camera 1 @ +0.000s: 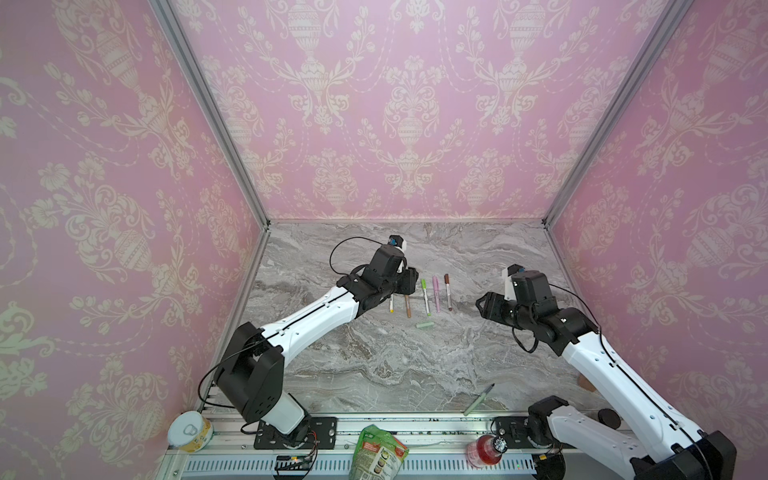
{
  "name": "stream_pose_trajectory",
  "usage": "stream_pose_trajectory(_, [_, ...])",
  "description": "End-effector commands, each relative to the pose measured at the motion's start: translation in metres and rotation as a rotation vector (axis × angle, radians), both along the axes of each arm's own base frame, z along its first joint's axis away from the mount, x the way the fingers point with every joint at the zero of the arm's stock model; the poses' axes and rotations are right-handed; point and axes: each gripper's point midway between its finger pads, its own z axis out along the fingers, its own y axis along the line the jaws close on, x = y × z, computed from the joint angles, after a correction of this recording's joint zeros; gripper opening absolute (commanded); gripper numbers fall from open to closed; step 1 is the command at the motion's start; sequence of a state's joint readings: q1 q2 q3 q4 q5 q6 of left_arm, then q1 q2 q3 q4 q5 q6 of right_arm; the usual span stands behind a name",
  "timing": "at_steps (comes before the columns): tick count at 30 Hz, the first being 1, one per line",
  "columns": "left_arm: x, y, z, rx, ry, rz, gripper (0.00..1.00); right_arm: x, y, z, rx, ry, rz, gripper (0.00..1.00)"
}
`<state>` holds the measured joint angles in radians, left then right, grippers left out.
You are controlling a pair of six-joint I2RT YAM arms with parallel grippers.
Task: Insert the pens into the pen caps
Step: 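Release the capped pen beside the markers and move the left gripper toward the green pen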
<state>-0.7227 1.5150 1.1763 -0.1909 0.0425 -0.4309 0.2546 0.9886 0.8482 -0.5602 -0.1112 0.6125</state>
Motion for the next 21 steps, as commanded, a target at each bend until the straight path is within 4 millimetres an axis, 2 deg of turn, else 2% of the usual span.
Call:
stream_pose_trajectory(1, [-0.069,-0.037,-0.021,0.085,0.018,-0.290,0.59,0.020,0.009,0.036,0.319,-0.047,-0.042,0.61])
stream_pose_trajectory(5, [-0.131,-0.068,-0.047,0.170,0.035,-0.407,0.61,0.041,0.016,0.055,0.607,-0.045,-0.047,0.59])
stream_pose_trajectory(10, [-0.190,-0.102,-0.088,0.251,0.037,-0.523,0.62,0.048,0.012,0.058,0.607,-0.042,-0.061,0.57])
stream_pose_trajectory(15, [-0.224,-0.125,-0.124,0.279,0.043,-0.600,0.62,0.046,0.010,0.060,0.570,-0.037,-0.048,0.58])
stream_pose_trajectory(21, [-0.232,-0.136,-0.155,0.286,0.046,-0.625,0.63,0.045,0.012,0.060,0.558,-0.012,-0.031,0.57])
